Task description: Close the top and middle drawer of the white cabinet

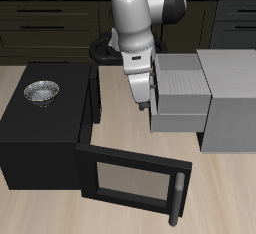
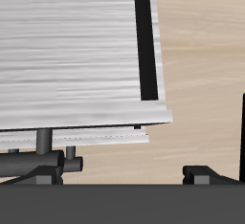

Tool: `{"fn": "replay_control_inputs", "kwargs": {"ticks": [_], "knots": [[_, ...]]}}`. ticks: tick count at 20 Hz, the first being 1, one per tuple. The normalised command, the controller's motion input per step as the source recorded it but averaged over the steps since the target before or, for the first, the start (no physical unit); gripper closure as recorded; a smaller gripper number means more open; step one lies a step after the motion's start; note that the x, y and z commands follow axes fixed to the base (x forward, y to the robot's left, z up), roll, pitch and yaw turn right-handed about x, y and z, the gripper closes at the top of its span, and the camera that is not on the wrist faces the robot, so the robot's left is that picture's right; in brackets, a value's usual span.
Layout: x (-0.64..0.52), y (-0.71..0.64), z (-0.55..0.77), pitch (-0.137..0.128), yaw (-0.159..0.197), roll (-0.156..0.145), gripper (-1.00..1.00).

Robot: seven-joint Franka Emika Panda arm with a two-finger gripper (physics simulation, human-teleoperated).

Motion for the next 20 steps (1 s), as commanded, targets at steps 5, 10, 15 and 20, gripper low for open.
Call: {"fn": "replay_control_inputs", "kwargs": {"ticks": [5, 10, 15, 20], "knots": [[-0.12, 0.17, -0.25, 0.006, 0.029, 0.035, -1.0], [0.01, 0.03, 0.01, -0.02, -0.006, -0.004, -1.0], [0.05, 0.02, -0.06, -0.02, -0.015, 0.002, -1.0], [0.04, 0.04, -0.05, -0.017, -0.018, -0.003, -1.0]]}}
